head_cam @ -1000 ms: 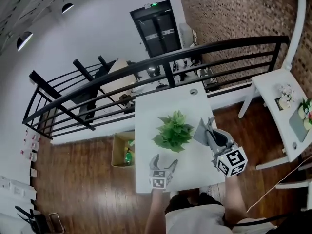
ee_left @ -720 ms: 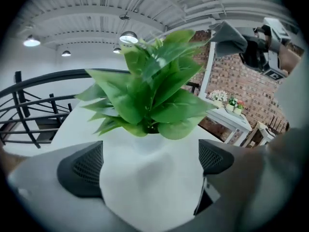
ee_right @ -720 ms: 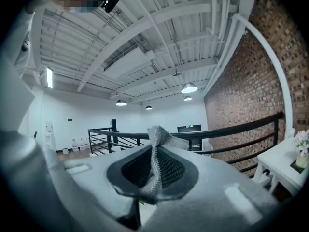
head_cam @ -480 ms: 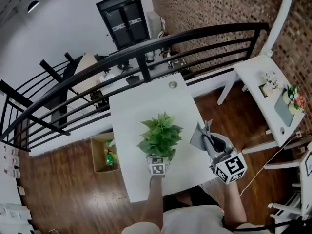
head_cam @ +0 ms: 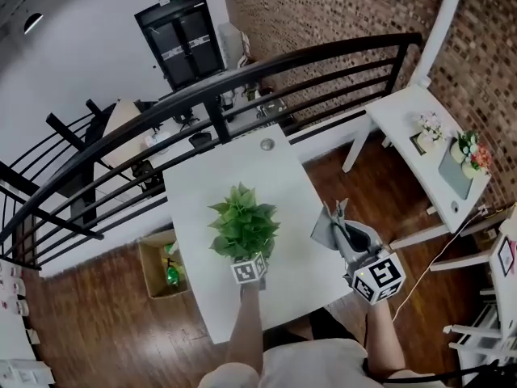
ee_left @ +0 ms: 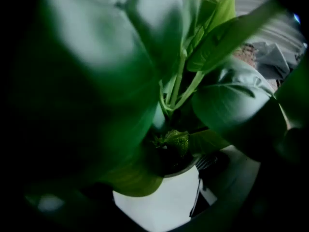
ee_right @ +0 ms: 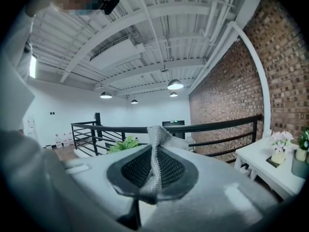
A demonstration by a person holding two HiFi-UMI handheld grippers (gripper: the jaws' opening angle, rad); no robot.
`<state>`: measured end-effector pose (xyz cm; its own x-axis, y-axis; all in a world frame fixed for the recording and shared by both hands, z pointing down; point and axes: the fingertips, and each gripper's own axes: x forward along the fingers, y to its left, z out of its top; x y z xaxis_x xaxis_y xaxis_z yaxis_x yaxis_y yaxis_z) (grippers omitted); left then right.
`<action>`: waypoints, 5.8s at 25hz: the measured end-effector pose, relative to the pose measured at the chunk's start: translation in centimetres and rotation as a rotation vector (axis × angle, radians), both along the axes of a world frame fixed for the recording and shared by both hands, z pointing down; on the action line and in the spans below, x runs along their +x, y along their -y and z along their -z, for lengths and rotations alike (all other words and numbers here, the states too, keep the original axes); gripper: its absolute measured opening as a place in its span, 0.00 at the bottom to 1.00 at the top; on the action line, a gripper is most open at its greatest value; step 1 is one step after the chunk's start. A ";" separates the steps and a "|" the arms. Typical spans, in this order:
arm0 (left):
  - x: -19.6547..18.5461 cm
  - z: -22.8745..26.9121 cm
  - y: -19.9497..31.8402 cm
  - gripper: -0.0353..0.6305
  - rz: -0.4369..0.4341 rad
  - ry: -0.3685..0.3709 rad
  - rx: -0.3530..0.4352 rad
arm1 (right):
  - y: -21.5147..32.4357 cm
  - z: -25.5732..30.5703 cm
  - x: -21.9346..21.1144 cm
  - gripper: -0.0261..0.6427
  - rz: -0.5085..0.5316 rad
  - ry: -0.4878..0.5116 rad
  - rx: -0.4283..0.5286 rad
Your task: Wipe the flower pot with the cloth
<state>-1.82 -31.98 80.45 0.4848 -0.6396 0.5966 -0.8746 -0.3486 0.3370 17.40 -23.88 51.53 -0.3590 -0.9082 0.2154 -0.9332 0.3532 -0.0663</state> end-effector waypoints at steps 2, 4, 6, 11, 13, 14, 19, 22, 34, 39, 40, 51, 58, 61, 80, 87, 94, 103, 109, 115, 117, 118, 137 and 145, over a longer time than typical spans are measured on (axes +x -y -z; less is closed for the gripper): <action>-0.9 0.4 0.0 0.86 0.040 -0.061 -0.036 | 0.4 -0.5 -0.7 0.06 0.026 -0.004 -0.015; -1.6 1.4 -0.2 0.86 0.057 -0.130 -0.056 | 0.6 -1.2 -2.1 0.06 0.077 -0.015 -0.030; -1.9 3.1 -0.6 0.85 0.050 -0.218 -0.070 | 0.8 -1.4 -3.9 0.06 0.143 -0.025 -0.030; -1.0 7.8 -1.7 0.84 0.003 -0.537 -0.092 | 1.5 -1.8 -7.5 0.06 0.275 -0.060 -0.025; -0.7 10.4 -2.3 0.84 -0.019 -0.697 -0.098 | 1.6 -1.9 -8.9 0.06 0.334 -0.072 -0.026; -0.6 12.0 -2.7 0.84 -0.042 -0.763 -0.098 | 1.5 -1.8 -9.6 0.06 0.374 -0.078 -0.022; -0.7 20.1 -4.3 0.84 -0.190 -0.906 -0.084 | 0.9 1.5 -13.5 0.06 0.581 -0.112 0.072; -0.9 24.2 -5.0 0.84 -0.198 -1.009 -0.115 | 0.5 3.3 -16.2 0.06 0.673 -0.094 0.127; -0.3 34.0 -5.5 0.84 -0.366 -1.153 0.067 | 3.9 9.5 -17.5 0.06 0.656 0.043 0.267; -0.6 35.9 -6.5 0.84 -0.439 -1.168 0.073 | 6.2 9.5 -16.8 0.06 0.617 0.145 0.202; -0.6 36.2 -6.7 0.84 -0.453 -1.172 0.075 | 6.8 8.6 -16.7 0.06 0.604 0.114 0.164; 0.0 37.9 -6.6 0.84 -0.440 -1.186 0.118 | 4.2 14.6 -15.8 0.06 0.665 0.059 0.293; -0.7 38.3 -7.5 0.84 -0.461 -1.168 0.106 | 0.2 16.2 -20.3 0.06 0.813 -0.013 0.356; -1.0 37.9 -7.6 0.84 -0.460 -1.175 0.101 | -2.2 15.9 -21.2 0.06 0.930 -0.060 0.352; -2.3 41.6 -10.8 0.84 -0.580 -1.326 0.123 | 4.3 9.8 -18.9 0.06 0.894 0.607 -0.115; -2.5 40.6 -9.7 0.84 -0.516 -1.325 0.141 | 0.4 15.5 -15.4 0.06 0.962 0.526 0.114; -2.8 42.0 -10.9 0.84 -0.596 -1.382 0.125 | 0.7 13.0 -16.9 0.06 0.962 0.589 -0.009; -1.5 44.3 -10.0 0.84 -0.564 -1.484 0.143 | 1.6 8.7 -16.1 0.06 0.944 0.967 -0.083; -1.2 44.5 -8.6 0.84 -0.468 -1.489 0.168 | -0.8 8.1 -18.3 0.06 0.973 0.675 0.030; -1.0 44.4 -7.9 0.84 -0.399 -1.437 0.238 | -1.5 8.4 -18.6 0.06 0.939 0.599 0.070; -1.0 44.2 -7.5 0.84 -0.360 -1.418 0.259 | -2.0 8.6 -18.8 0.06 0.921 0.624 0.070; -0.9 44.0 -7.3 0.84 -0.342 -1.402 0.268 | -2.2 8.8 -18.9 0.06 0.908 0.631 0.075; 0.3 40.0 -8.2 0.83 -0.295 -1.283 0.180 | -4.6 15.9 -16.7 0.06 0.704 0.080 0.439; 3.4 38.9 -10.9 0.83 -0.408 -1.244 0.122 | -0.1 15.0 -11.4 0.06 0.545 0.174 0.399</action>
<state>1.60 -21.10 41.56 0.8348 -0.3348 -0.4370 0.1703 -0.5979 0.7833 5.97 -23.78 36.54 -0.7852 -0.5862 -0.1995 -0.6034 0.7968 0.0336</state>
